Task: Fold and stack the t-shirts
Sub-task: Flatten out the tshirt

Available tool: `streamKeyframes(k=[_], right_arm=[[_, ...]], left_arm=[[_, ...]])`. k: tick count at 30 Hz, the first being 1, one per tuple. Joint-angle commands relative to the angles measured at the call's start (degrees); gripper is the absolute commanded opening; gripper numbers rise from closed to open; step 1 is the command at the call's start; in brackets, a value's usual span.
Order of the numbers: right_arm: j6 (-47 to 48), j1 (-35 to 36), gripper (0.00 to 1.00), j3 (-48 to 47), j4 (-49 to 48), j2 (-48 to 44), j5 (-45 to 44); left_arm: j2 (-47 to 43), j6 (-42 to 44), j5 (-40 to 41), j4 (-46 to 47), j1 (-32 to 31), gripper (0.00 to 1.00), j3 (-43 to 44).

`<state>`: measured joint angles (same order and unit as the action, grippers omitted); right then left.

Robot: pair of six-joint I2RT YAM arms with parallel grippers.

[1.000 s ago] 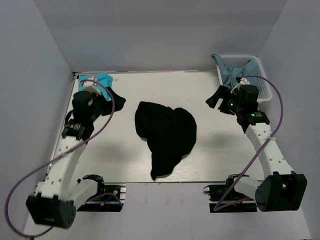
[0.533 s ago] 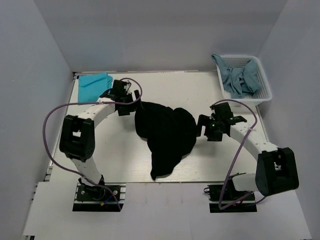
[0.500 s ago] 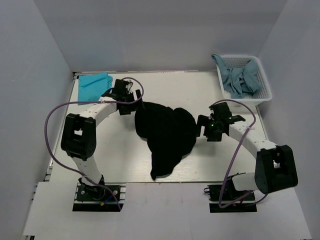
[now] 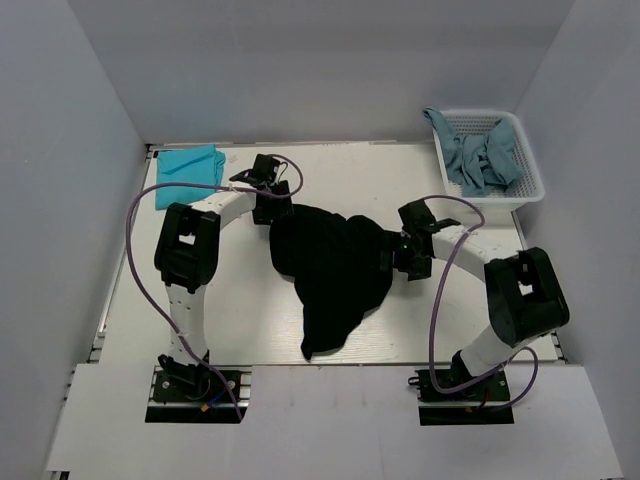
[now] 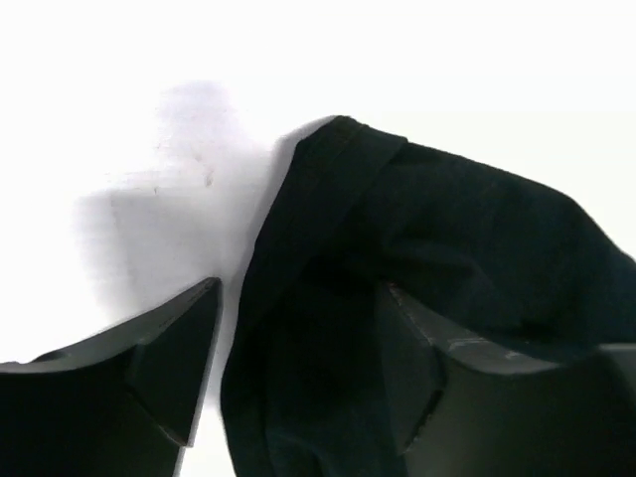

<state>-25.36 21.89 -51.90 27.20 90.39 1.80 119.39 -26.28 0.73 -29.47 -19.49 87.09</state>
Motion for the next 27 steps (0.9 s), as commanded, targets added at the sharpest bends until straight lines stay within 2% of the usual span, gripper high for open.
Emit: streamKeyframes(k=[1,4,5,7,8,10,11,12,16,23,27], right_arm=[[-1.00,0.96,0.86,-2.85,-1.01,2.07,-4.79],[-1.44,1.66,0.81,-4.08,-2.59,4.70,-4.88],[-1.53,2.10,0.79,-5.22,-2.68,6.45,-4.79],[-1.53,2.71,0.68,-5.58,-3.90,7.78,-5.23],[-1.44,2.81,0.61,-6.36,-4.17,8.74,-5.40],[-1.53,3.16,0.22,-6.90,-5.31,9.37,-6.89],[-1.79,3.33,0.08,-7.77,-5.32,9.11,-7.42],[-1.88,3.33,0.00,-8.13,-5.40,8.32,-8.82],[-1.44,3.25,0.00,-11.03,-5.67,-0.46,-15.68],[2.07,2.98,0.00,-19.28,-7.42,-19.87,-24.21],[5.23,2.98,0.00,-25.78,-5.85,-24.82,-27.20]], left_arm=[[0.66,0.88,-1.51,-0.24,-0.73,0.71,1.86],[0.67,2.72,-4.50,1.86,-1.34,0.57,-1.03],[-0.03,2.73,-4.51,2.49,-1.95,0.46,-1.83],[-0.74,2.73,-4.51,2.49,-1.96,0.32,-2.36],[-1.35,2.73,-4.51,2.49,-1.96,0.16,-2.36],[-1.88,3.87,-3.90,2.49,-1.96,0.00,-0.44],[-2.67,4.48,-3.90,1.36,-1.96,0.00,0.44],[-3.37,5.01,-3.37,0.65,-1.96,0.00,2.10],[-10.92,5.01,0.22,0.65,-1.96,0.00,3.17],[-34.11,3.08,8.75,5.65,-1.96,0.00,0.02],[-46.25,3.08,14.20,5.13,-1.96,0.00,-0.08]])
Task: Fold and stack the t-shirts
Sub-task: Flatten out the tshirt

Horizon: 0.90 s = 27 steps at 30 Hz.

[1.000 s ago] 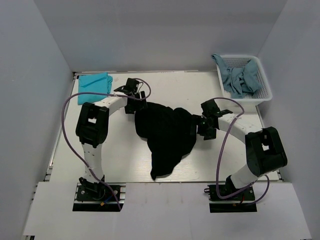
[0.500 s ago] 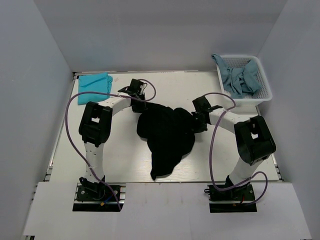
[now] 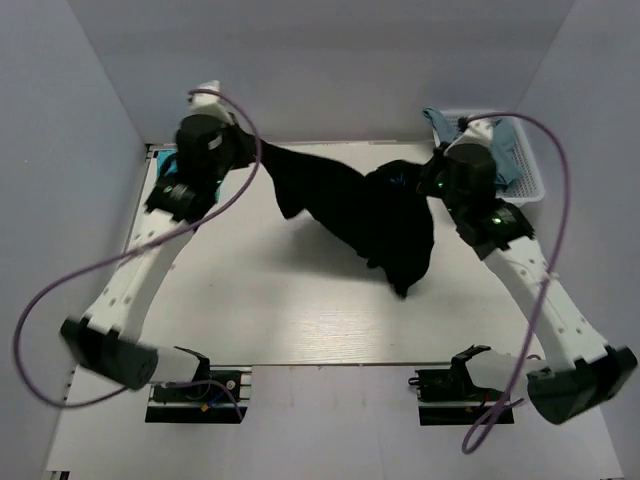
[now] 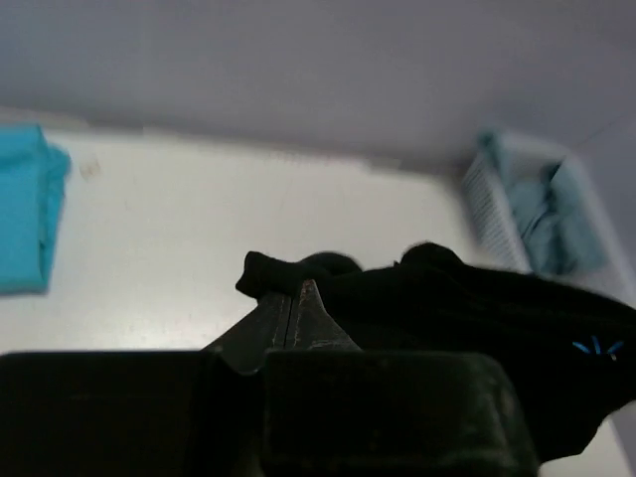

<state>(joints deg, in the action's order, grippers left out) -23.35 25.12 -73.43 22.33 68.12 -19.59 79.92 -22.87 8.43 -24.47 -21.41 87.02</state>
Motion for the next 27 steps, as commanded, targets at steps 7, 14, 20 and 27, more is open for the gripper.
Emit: streamKeyframes(k=[7,14,20,27], right_arm=[[10.59,-0.25,0.00,-17.97,-0.70,-7.73,-6.51],[13.77,-0.25,0.00,-26.24,-0.44,-13.00,-0.19],[13.60,-0.16,0.00,-28.52,-0.62,-16.70,5.00],[13.07,-0.16,0.00,-25.46,-0.79,-16.00,5.36]], left_arm=[[-22.07,0.37,8.01,-0.58,-0.04,0.00,3.59],[-32.27,0.90,7.13,-2.33,1.10,0.00,9.12],[-34.30,0.90,6.43,-6.20,1.11,0.00,14.66],[-32.12,-0.24,9.32,-10.42,1.11,0.00,14.58]])
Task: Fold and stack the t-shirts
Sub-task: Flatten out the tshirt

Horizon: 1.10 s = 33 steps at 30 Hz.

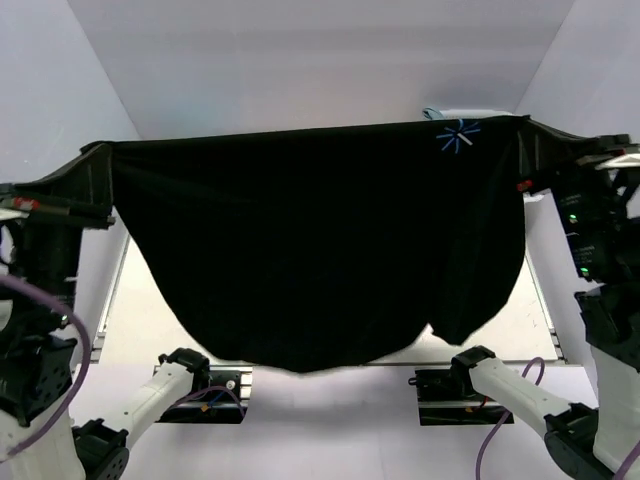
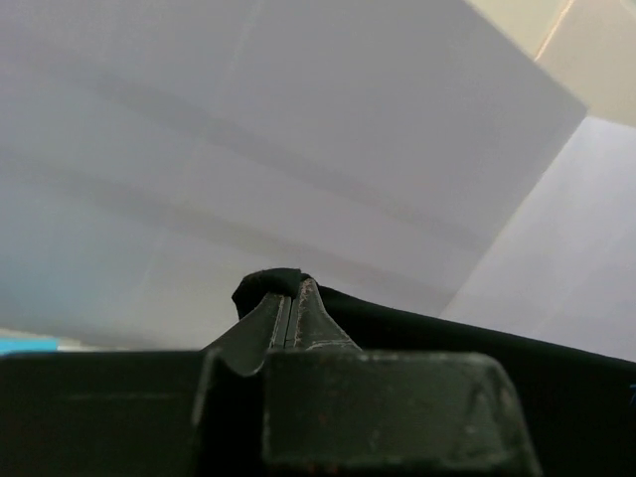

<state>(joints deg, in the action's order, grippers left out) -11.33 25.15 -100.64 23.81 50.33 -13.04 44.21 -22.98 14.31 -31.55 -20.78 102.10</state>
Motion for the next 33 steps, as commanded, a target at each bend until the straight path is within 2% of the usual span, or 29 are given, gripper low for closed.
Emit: streamKeyframes(k=[1,9,12,13,15,16,17,19,20,21,22,23,24,25,26,27,28,30,33], right_arm=[[0.79,-0.19,0.00,2.37,-2.37,2.66,-1.55],[-2.55,-0.36,0.00,13.35,-5.08,11.72,-0.24],[-3.26,-1.15,0.00,19.24,-8.41,17.69,-1.46],[-3.43,-1.15,0.00,22.47,-9.30,22.40,-1.46],[-3.43,-2.28,0.00,23.82,-12.63,26.21,0.45],[-3.87,-2.82,0.00,23.30,-13.00,33.45,0.90],[-3.96,-3.08,0.00,22.34,-11.96,36.31,1.87],[-4.66,-4.93,0.00,15.60,-10.55,45.01,1.35],[-3.53,-5.89,0.00,14.00,-9.32,53.56,1.87],[-3.09,-6.51,0.00,9.54,-8.27,56.35,1.96],[-2.65,-7.30,0.00,6.71,-7.13,59.16,1.96],[-1.42,-7.48,0.00,-1.49,-3.89,66.06,3.18],[-1.24,-7.74,0.00,-3.93,-3.17,67.96,2.85],[-0.19,-8.27,0.03,-6.21,-2.55,69.72,2.93],[0.69,-8.27,0.16,-11.28,-1.24,72.52,3.28],[0.87,-8.36,0.51,-12.55,-0.70,74.37,2.85],[1.31,-8.36,0.68,-13.43,0.09,75.26,2.76],[1.58,-8.45,0.89,-13.45,0.53,74.22,3.11],[-0.08,-8.71,0.89,-8.36,1.23,68.71,1.19]], left_arm=[[4.13,-0.74,3.45,-3.34,0.47,0.00,-1.03],[14.31,-6.63,11.01,-6.07,-0.06,0.00,-13.50],[21.78,-7.78,15.30,-4.50,0.56,0.03,-20.44],[27.11,-8.48,17.58,-4.48,0.56,0.03,-21.93],[33.98,-9.27,18.21,-3.08,1.26,0.03,-23.71],[37.76,-10.14,18.91,-3.08,1.79,0.03,-22.75],[45.54,-10.67,18.92,-2.47,1.79,0.03,-21.61],[53.23,-11.21,19.70,-2.46,3.63,0.03,-16.45],[56.83,-11.21,19.71,-2.46,4.25,0.03,-13.98],[63.83,-11.21,18.75,-2.46,4.95,0.03,-11.25],[67.29,-10.51,17.96,-3.77,5.48,0.07,-4.70],[70.55,-10.50,17.95,-5.70,6.27,0.10,-0.63],[73.89,-10.50,17.95,-8.06,6.27,0.16,3.50],[79.57,-10.50,17.95,-11.83,6.97,0.44,11.11],[81.72,-10.50,17.95,-13.26,6.98,0.66,14.23],[83.31,-10.50,16.99,-14.40,7.59,0.81,16.70],[84.45,-10.50,16.46,-15.90,8.29,0.99,19.68],[84.47,-10.50,15.41,-15.91,8.90,0.99,18.23],[78.51,-12.16,13.91,-16.78,10.05,0.99,11.49]])
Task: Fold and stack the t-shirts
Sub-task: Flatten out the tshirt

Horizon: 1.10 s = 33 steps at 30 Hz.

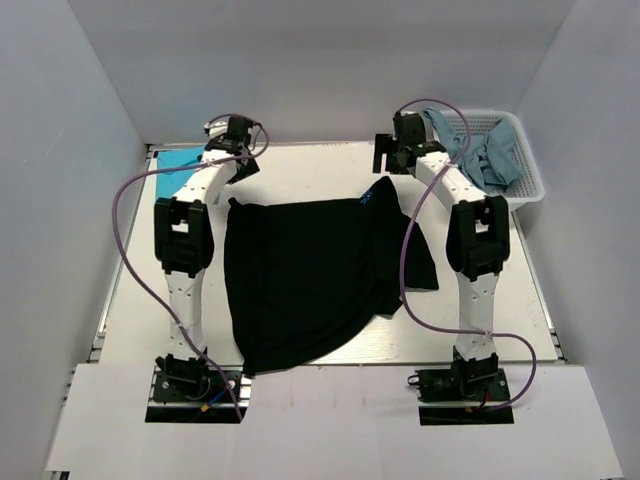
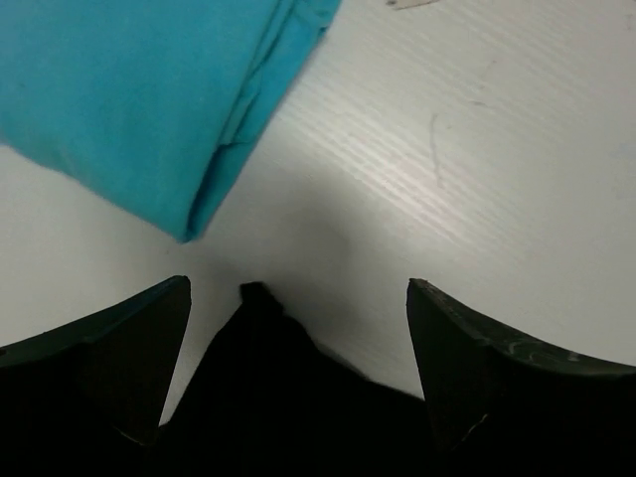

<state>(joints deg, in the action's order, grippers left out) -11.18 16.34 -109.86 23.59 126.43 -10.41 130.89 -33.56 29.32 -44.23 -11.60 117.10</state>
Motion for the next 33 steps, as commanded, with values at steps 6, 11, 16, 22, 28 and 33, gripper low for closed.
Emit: streamKeyframes(k=[6,11,16,22,28,33], right_arm=[[-9.90,-0.87,0.91,20.41,5.23,-21.97,-2.51],[-15.97,-1.66,0.91,33.64,3.74,-32.45,-1.63],[-17.91,-2.36,0.91,39.28,3.56,-37.65,1.09],[-18.96,-2.45,0.91,41.57,3.57,-38.54,6.54],[-18.44,-2.45,0.91,43.94,2.16,-41.44,7.52],[-18.62,-2.36,0.91,45.26,2.68,-43.11,6.12]], left_arm=[[-27.32,-9.40,-7.42,-7.45,1.40,0.99,-31.85],[-43.59,-13.54,-13.93,-0.70,1.40,0.99,-56.66],[-52.29,-17.66,-16.22,-0.68,0.78,0.99,-64.09],[-57.15,-18.73,-18.07,3.97,0.78,0.90,-72.97],[-55.49,-18.73,-15.62,5.90,0.78,0.76,-73.59],[-54.86,-18.21,-17.10,10.55,0.78,0.73,-76.75]])
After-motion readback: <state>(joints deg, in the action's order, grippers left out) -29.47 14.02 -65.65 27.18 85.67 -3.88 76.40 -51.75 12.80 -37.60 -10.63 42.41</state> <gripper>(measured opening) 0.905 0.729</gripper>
